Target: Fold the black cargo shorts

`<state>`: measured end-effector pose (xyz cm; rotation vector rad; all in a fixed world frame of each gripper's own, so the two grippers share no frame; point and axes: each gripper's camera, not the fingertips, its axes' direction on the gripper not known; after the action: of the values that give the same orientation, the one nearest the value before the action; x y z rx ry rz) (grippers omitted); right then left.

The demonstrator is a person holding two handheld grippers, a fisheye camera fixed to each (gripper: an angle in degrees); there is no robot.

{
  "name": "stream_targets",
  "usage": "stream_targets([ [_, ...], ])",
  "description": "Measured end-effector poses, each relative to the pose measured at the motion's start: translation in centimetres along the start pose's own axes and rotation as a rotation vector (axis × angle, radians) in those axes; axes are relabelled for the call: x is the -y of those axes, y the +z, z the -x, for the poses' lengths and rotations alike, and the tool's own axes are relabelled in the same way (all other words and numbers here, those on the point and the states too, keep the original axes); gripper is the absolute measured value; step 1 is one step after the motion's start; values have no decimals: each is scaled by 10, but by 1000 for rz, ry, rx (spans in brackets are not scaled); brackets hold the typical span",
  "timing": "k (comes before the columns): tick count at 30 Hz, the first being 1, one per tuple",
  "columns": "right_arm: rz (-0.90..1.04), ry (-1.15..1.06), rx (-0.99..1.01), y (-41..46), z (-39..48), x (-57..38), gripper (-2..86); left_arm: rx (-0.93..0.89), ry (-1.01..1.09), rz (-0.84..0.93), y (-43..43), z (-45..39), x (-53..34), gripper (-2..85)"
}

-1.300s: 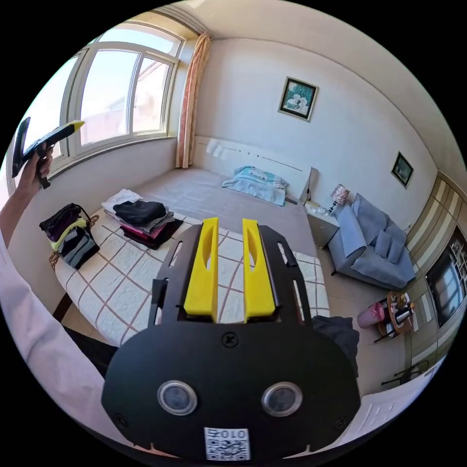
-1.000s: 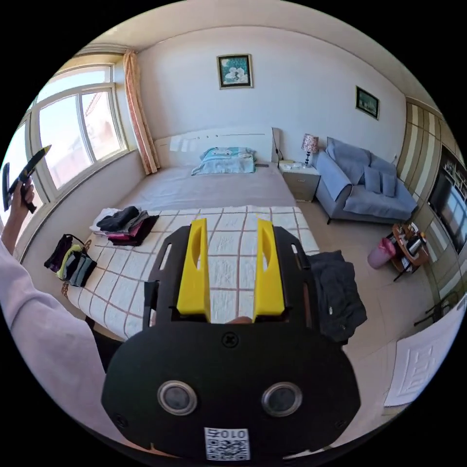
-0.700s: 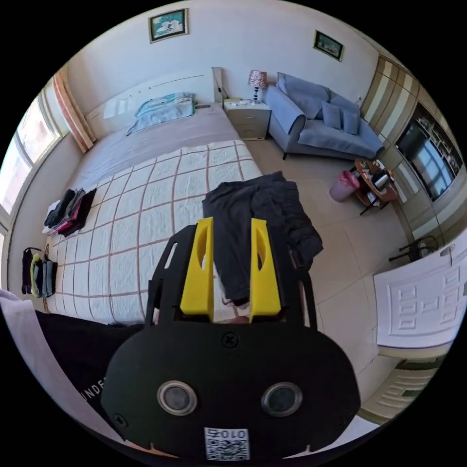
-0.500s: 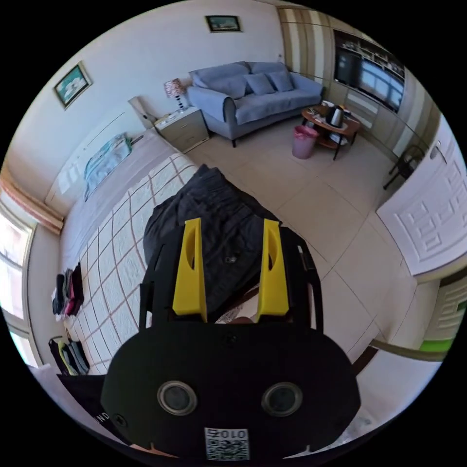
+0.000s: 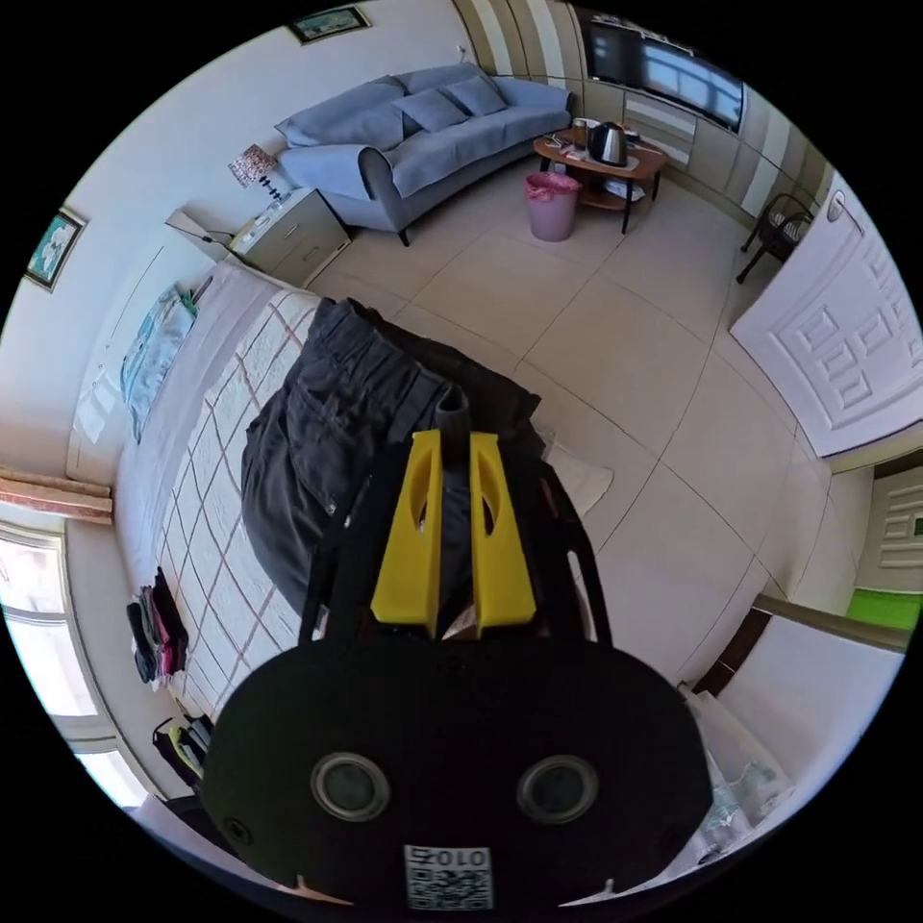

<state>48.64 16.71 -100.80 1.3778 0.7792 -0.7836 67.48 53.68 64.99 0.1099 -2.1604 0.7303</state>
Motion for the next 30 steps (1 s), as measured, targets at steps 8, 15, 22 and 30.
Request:
stream_targets([
  [8, -131, -265, 371, -112, 115, -46, 47, 12, 220, 170, 45, -8, -62, 30],
  [15, -277, -483, 718, -233, 239, -92, 43, -99, 357, 181, 63, -10, -98, 75],
  [22, -580, -665, 1109, -366, 305, -188, 43, -245, 429, 144, 50, 0, -98, 122],
  [30, -401, -908, 1088, -376, 442, -279, 43, -429, 571, 164, 51, -33, -111, 173],
])
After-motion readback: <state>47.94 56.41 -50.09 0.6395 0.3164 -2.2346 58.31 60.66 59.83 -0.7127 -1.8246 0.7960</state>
